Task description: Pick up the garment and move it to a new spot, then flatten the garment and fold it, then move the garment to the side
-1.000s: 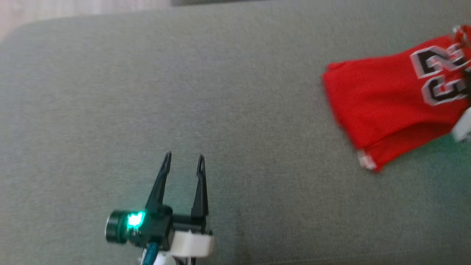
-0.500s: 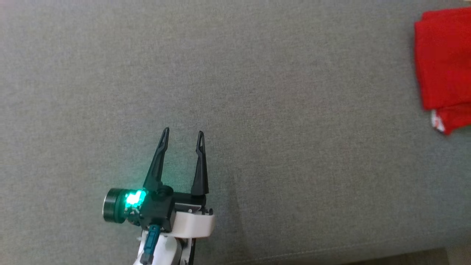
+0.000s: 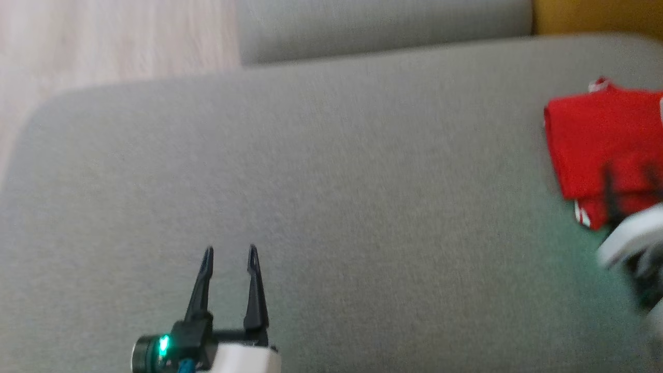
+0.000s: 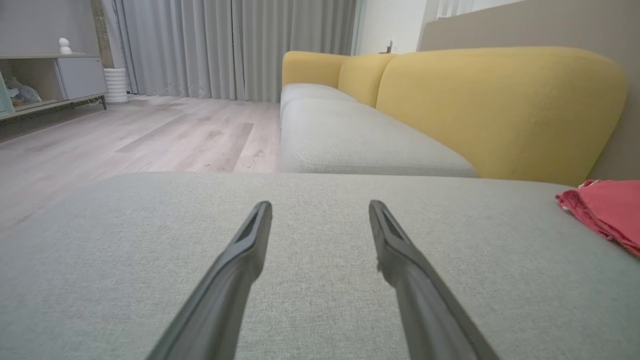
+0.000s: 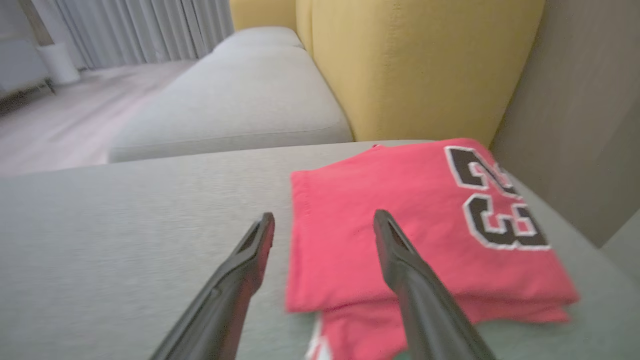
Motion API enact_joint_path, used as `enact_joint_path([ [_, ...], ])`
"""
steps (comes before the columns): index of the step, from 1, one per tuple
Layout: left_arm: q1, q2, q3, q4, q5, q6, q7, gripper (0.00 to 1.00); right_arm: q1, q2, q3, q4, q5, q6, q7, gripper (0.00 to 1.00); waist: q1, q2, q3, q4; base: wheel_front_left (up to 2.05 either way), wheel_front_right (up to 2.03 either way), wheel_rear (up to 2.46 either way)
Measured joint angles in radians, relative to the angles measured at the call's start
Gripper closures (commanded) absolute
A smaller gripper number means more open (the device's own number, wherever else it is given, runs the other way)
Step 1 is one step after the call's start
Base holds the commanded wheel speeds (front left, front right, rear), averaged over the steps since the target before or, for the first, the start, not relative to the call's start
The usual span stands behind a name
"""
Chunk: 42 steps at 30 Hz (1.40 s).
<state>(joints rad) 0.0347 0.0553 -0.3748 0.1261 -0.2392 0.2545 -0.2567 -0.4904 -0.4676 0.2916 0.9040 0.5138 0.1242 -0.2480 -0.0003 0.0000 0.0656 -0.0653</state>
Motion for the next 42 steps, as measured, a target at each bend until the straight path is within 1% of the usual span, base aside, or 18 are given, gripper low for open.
enact_joint_path([
  [3, 0.031, -0.001, 0.019, 0.011, -0.008, -0.01, 0.0, 0.0, 0.21, 0.103, -0.096, -0.22, -0.013, 0.0, 0.0, 0.0, -0.0001, 0.0, -0.068, 0.017, 0.0, 0.0, 0.0],
  [7, 0.041, -0.001, 0.03, 0.022, -0.006, -0.016, 0.0, 0.0, 0.462, 0.224, -0.184, -0.474, -0.13, 0.0, 0.0, 0.0, -0.0001, 0.0, -0.136, 0.048, 0.0, 0.0, 0.0],
  [9, 0.051, -0.001, 0.047, 0.017, 0.002, -0.017, 0.0, 0.0, 0.552, 0.272, -0.203, -0.581, -0.187, 0.0, 0.0, 0.0, -0.0001, 0.0, -0.159, 0.063, 0.0, 0.0, 0.0],
  [11, 0.068, 0.0, 0.06, 0.017, 0.016, -0.017, 0.0, 0.0, 0.611, 0.306, -0.205, -0.656, -0.255, 0.0, 0.0, 0.0, 0.0, 0.0, -0.177, 0.076, 0.0, 0.0, 0.0],
  [13, 0.091, 0.0, 0.07, 0.017, 0.034, -0.018, 0.0, 0.0, 0.643, 0.336, -0.208, -0.687, -0.299, 0.0, -0.001, 0.0, 0.0, 0.0, -0.191, 0.083, 0.0, 0.0, 0.0],
  [16, 0.111, 0.0, 0.083, 0.02, 0.049, -0.019, 0.0, 0.0, 0.667, 0.351, -0.208, -0.703, -0.33, 0.0, -0.002, 0.0, 0.0, 0.0, -0.2, 0.085, 0.0, 0.0, 0.0],
  [18, 0.126, 0.0, 0.085, 0.022, 0.057, -0.027, 0.0, 0.0, 0.685, 0.361, -0.207, -0.707, -0.351, 0.0, -0.002, 0.0, 0.0002, 0.0, -0.206, 0.086, 0.0, 0.0, 0.0],
  [22, 0.138, 0.0, 0.086, 0.024, 0.066, -0.036, 0.0, 0.0, 0.697, 0.371, -0.212, -0.713, -0.357, 0.0, -0.002, 0.0, 0.0002, 0.0, -0.214, 0.087, 0.0, 0.0, 0.0],
  [26, 0.138, 0.001, 0.086, 0.035, 0.118, -0.05, 0.0, 0.0, 0.709, 0.377, -0.211, -0.713, -0.368, 0.0, -0.002, 0.0, 0.0002, 0.0, -0.223, 0.089, 0.0, 0.0, 0.0],
  [28, 0.14, 0.0, 0.087, 0.036, 0.114, -0.058, 0.0, 0.0, 0.711, 0.377, -0.21, -0.713, -0.376, 0.0, -0.002, 0.0, 0.0003, 0.0, -0.228, 0.088, 0.0, 0.0, 0.0],
  [29, 0.142, 0.0, 0.087, 0.036, 0.114, -0.061, 0.0, 1.0, 0.71, 0.377, -0.208, -0.713, -0.379, 0.0, -0.002, 1.0, 0.0003, 0.0, -0.23, 0.087, 0.0, 0.0, 0.0],
  [34, 0.184, 0.0, 0.083, 0.103, 0.112, -0.061, 0.002, 1.0, 0.734, 0.378, -0.201, -0.64, -0.376, 0.0, 0.002, 1.0, 0.0003, 0.0, -0.229, 0.086, 0.0, 0.0, 0.0],
  [37, 0.195, 0.001, 0.085, 0.103, 0.072, -0.063, 0.009, 1.0, 0.747, 0.379, -0.202, -0.634, -0.342, 0.0, 0.01, 1.0, 0.0004, 0.0, -0.225, 0.085, 0.0, 0.0, 0.0],
  [42, 0.192, 0.002, 0.088, 0.103, 0.009, -0.079, 0.019, 1.0, 0.745, 0.381, -0.205, -0.634, -0.281, 0.0, 0.021, 1.0, 0.0004, 0.0, -0.218, 0.084, 0.0, 0.0, 0.0],
])
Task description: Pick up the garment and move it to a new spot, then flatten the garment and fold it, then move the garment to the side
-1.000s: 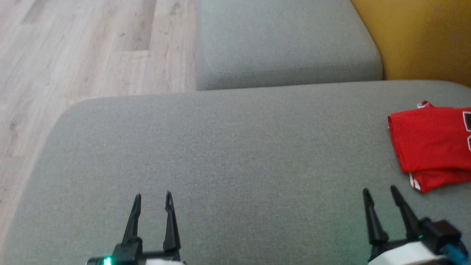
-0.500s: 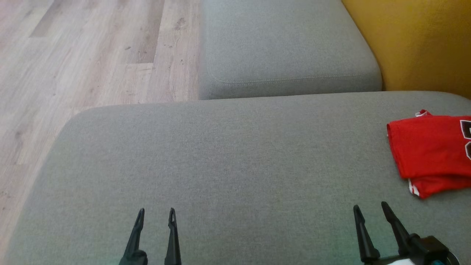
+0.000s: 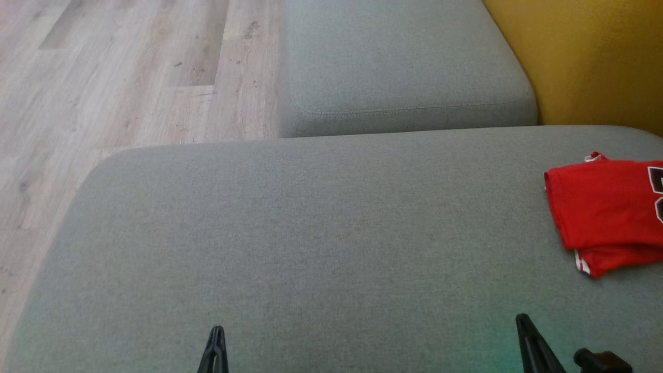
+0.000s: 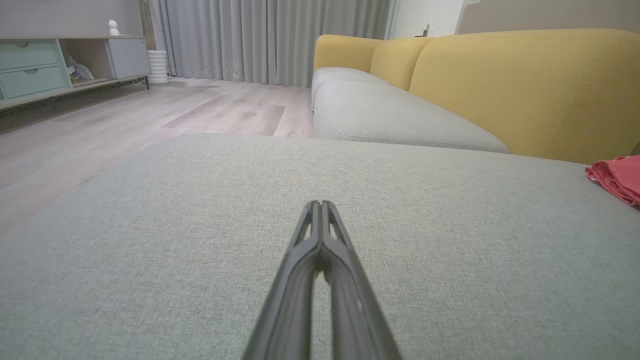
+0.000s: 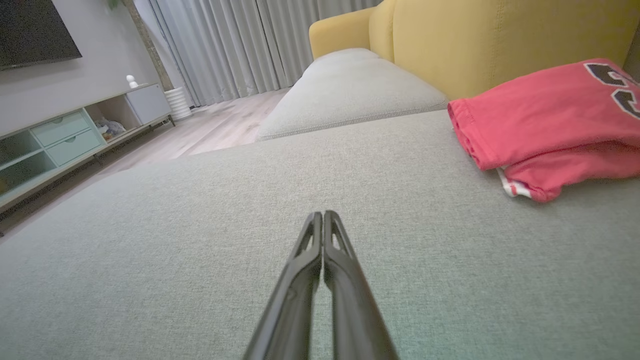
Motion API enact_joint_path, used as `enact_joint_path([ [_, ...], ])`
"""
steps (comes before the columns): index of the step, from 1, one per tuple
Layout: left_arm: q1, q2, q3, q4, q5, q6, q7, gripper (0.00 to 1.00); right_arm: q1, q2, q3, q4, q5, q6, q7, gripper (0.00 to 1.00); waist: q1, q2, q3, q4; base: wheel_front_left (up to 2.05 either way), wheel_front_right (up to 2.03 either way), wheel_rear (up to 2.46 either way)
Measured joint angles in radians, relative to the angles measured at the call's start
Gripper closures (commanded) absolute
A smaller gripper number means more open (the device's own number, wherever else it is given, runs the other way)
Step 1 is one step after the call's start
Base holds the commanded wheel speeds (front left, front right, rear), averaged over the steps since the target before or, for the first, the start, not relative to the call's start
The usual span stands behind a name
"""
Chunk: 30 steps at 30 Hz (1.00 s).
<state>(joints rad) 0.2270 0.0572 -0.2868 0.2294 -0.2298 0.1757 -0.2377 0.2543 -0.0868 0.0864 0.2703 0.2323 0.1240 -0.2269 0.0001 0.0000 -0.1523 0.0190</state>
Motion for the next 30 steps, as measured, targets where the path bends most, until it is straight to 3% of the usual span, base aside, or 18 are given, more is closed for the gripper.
enact_joint_path([
  [30, -0.073, 0.006, 0.067, 0.021, -0.37, -0.08, 0.071, 1.0, -0.081, 0.007, -0.046, 0.0, 0.358, 0.0, 0.08, 1.0, 0.0, 0.0, 0.04, -0.005, 0.0, 0.0, 0.0],
])
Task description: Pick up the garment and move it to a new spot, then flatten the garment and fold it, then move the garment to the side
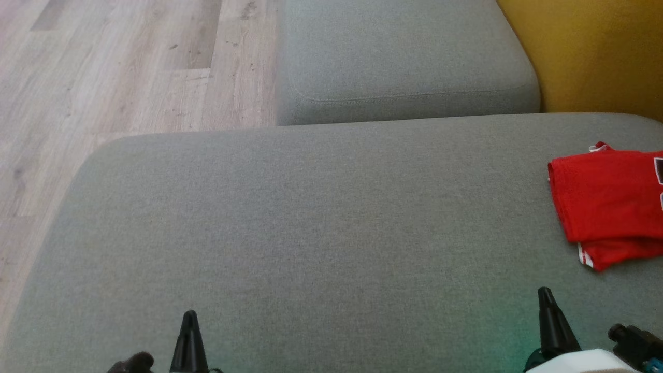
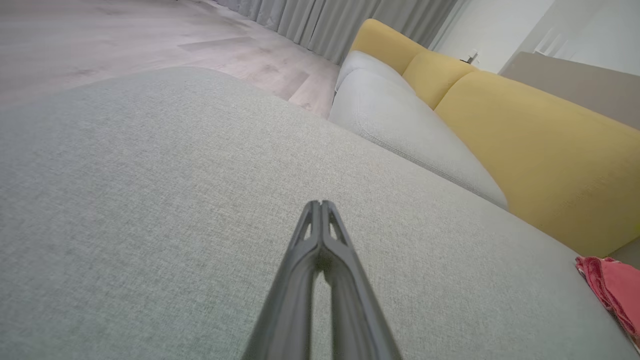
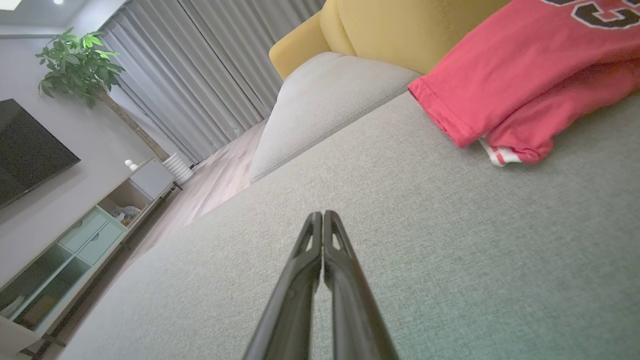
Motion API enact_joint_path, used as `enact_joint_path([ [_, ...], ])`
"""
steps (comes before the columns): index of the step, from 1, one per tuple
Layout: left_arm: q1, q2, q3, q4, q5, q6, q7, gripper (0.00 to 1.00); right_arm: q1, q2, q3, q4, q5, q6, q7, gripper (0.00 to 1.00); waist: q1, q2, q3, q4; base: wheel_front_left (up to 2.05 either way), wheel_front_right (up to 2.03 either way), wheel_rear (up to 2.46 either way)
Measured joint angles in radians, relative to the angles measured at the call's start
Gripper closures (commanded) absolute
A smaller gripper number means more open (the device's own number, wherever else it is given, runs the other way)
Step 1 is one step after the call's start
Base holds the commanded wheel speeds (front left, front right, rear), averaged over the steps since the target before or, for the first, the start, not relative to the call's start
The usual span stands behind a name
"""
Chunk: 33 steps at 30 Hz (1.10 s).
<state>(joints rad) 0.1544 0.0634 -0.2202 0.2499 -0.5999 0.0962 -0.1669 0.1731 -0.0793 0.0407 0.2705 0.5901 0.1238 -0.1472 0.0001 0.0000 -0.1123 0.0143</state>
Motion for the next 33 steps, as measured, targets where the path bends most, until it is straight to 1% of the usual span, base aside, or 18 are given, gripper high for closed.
enact_joint_path([
  [3, -0.006, 0.0, 0.004, 0.0, -0.024, -0.001, 0.009, 1.0, 0.0, 0.0, -0.005, 0.0, 0.023, 0.0, 0.007, 1.0, 0.0, 0.0, 0.003, 0.0, 0.0, 0.0, 0.0],
  [7, -0.008, 0.002, 0.027, 0.001, -0.085, -0.018, 0.018, 1.0, -0.006, 0.001, -0.014, 0.0, 0.082, 0.0, 0.019, 1.0, 0.0, 0.0, 0.009, -0.001, 0.0, 0.0, 0.0],
  [33, -0.074, 0.004, 0.093, 0.005, -0.395, -0.08, 0.089, 1.0, -0.083, 0.005, -0.057, 0.002, 0.389, 0.0, 0.088, 1.0, 0.0, 0.0, 0.044, -0.005, 0.0, 0.0, 0.0],
])
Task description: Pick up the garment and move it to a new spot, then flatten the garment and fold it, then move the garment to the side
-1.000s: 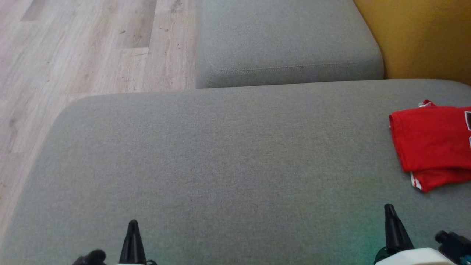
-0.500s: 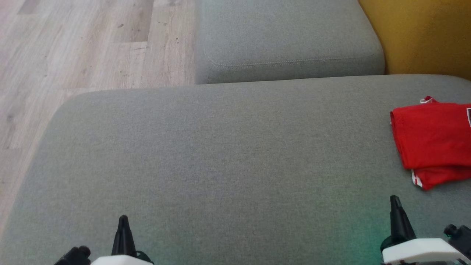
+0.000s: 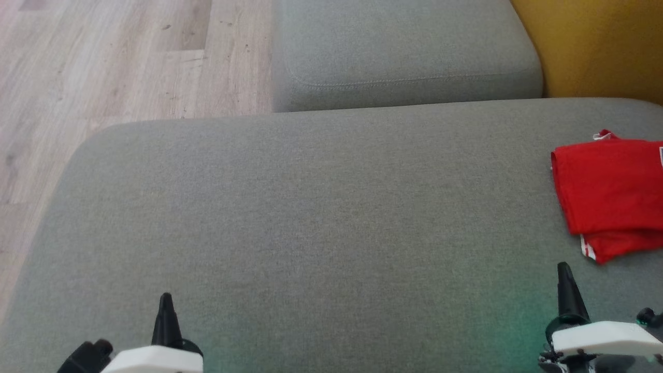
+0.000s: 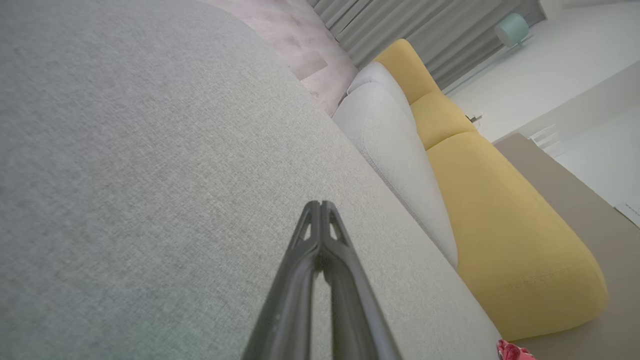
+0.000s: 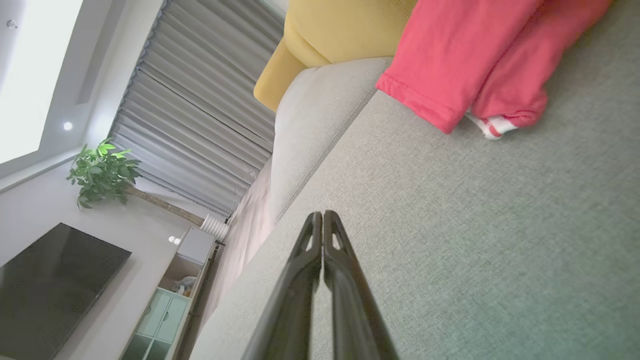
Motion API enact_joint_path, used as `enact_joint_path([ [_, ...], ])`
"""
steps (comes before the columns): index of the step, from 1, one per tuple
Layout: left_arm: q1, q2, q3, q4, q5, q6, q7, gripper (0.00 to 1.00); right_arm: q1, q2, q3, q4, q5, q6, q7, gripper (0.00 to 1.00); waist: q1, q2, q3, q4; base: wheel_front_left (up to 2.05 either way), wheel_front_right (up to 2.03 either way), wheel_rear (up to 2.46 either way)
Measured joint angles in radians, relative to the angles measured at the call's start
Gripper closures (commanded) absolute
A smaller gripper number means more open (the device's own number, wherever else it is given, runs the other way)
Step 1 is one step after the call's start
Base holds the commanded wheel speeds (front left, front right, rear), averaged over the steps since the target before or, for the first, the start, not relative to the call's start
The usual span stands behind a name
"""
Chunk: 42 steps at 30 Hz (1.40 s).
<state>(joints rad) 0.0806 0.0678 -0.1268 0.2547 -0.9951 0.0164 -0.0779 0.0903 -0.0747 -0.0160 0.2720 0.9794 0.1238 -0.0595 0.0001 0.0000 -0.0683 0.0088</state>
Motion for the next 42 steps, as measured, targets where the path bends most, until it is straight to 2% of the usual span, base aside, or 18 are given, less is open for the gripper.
enact_joint_path([
  [42, -0.098, -0.001, 0.128, 0.012, -0.481, -0.106, 0.121, 1.0, -0.106, 0.013, -0.078, 0.003, 0.476, 0.0, 0.119, 1.0, -0.0001, 0.0, 0.055, -0.007, 0.0, 0.0, 0.0],
])
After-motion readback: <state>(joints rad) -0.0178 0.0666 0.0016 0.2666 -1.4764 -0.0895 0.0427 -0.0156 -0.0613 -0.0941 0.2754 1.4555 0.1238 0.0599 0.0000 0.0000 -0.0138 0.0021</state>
